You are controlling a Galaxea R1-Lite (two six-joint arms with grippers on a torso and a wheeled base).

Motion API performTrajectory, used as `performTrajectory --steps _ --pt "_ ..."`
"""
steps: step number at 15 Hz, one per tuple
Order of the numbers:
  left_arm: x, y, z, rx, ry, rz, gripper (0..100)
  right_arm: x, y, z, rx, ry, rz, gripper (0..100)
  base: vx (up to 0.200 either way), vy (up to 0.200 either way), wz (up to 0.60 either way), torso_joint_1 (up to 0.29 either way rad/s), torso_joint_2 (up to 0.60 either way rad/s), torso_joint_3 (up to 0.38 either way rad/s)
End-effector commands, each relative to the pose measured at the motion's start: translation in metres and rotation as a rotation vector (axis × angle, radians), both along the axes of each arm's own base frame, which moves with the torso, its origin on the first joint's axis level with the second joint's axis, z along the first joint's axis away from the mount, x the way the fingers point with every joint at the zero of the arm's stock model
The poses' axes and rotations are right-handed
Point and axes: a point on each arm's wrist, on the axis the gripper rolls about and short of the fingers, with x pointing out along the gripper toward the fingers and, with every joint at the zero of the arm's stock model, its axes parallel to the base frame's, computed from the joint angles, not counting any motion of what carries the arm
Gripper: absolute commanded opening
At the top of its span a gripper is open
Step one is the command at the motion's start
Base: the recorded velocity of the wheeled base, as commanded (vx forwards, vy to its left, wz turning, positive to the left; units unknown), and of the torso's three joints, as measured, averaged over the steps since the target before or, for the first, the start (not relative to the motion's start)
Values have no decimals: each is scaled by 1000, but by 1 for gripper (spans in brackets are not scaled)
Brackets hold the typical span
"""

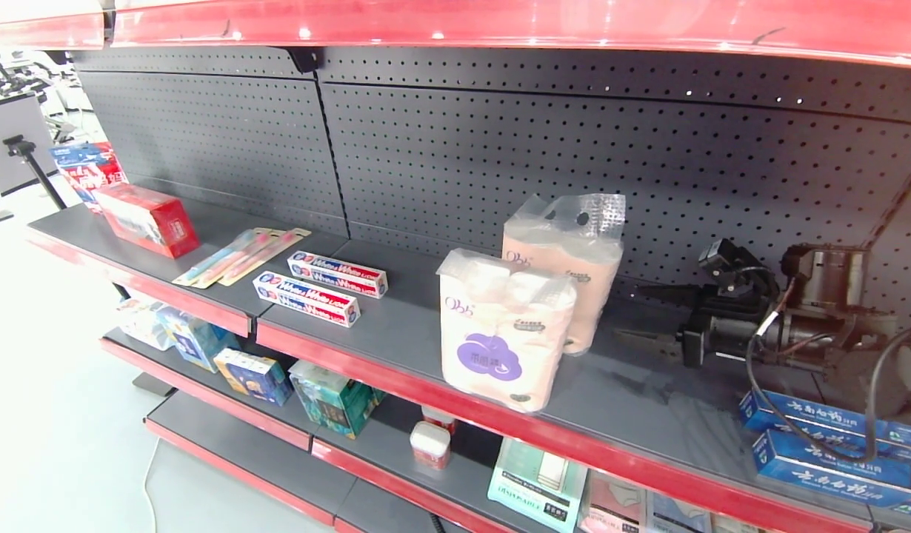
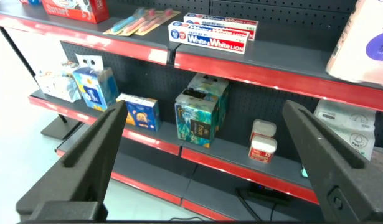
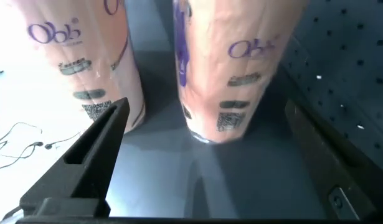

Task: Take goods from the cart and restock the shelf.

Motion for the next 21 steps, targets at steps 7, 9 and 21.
performTrajectory --steps 7,9,21 --pt "0 0 0 0 0 0 100 -140 -42 52 -42 -29 -513 100 0 0 0 0 0 0" --pt "0 0 0 0 0 0 100 -169 -40 58 -6 -49 -691 100 0 0 0 0 0 0" --pt "0 0 0 0 0 0 100 -338 -15 -1 97 -264 -911 100 0 0 0 0 0 0"
